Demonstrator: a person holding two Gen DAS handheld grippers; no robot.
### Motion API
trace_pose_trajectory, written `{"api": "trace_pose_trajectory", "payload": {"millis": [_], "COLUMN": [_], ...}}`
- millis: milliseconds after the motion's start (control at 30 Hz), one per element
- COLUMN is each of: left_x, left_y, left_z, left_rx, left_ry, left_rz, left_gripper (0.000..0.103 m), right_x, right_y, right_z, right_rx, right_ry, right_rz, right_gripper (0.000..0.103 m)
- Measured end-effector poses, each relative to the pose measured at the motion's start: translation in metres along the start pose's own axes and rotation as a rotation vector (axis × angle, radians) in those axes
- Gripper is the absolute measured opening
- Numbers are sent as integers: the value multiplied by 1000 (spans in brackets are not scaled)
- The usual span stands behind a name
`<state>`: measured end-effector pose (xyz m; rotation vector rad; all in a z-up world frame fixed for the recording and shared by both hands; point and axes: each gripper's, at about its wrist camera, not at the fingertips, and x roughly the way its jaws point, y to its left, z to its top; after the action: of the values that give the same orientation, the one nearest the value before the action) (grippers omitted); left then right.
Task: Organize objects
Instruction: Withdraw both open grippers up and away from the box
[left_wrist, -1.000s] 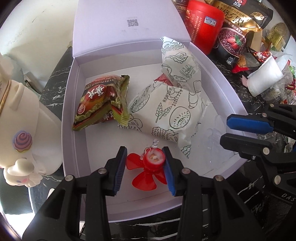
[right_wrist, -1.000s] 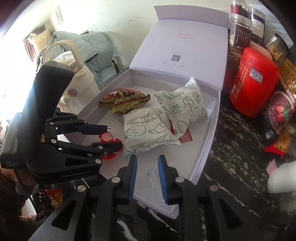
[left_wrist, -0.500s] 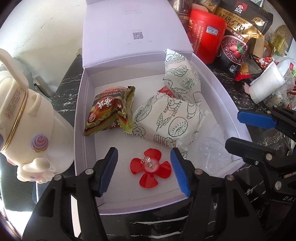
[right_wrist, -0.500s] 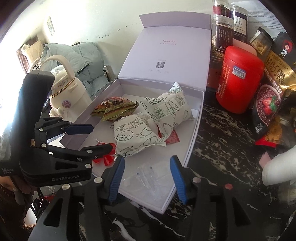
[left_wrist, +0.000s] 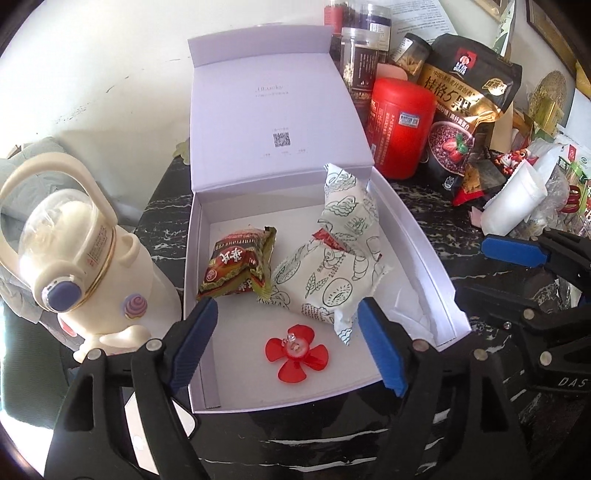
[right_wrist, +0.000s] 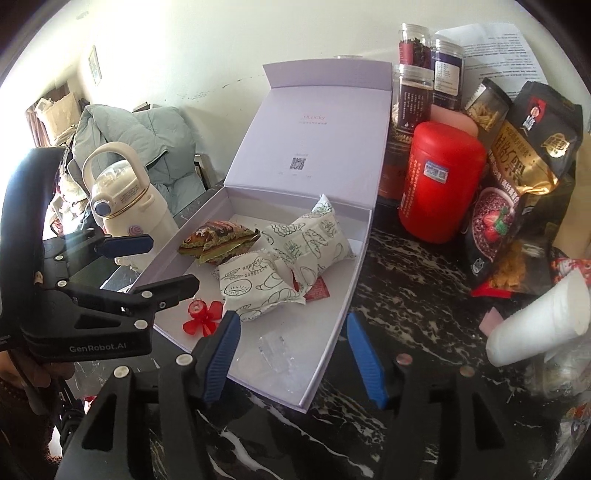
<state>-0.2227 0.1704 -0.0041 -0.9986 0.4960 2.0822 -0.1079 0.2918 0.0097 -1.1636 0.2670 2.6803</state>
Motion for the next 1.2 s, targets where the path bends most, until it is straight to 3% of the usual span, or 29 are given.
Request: {"api": "trace_pose_trajectory", "payload": {"millis": [367, 633, 933, 1200], "left_x": [-61, -108, -138, -142], "left_y": [1, 12, 32, 50], "left_z": [11, 1, -39, -85], "left_rx": [-10, -52, -137, -236], "left_ry": [-145, -220, -225, -170], "left_rz": [15, 61, 156, 218], "left_gripper": [90, 95, 99, 99], "right_x": [-63, -96, -99, -85], "right_y": [12, 29, 60, 91], "right_z": [12, 13, -3, -28], "right_rx": [-25, -30, -113, -184], "right_ry": [-160, -221, -214, -160], "right_rz": [-48, -42, 5, 81], "right_gripper": [72, 75, 75, 75]}}
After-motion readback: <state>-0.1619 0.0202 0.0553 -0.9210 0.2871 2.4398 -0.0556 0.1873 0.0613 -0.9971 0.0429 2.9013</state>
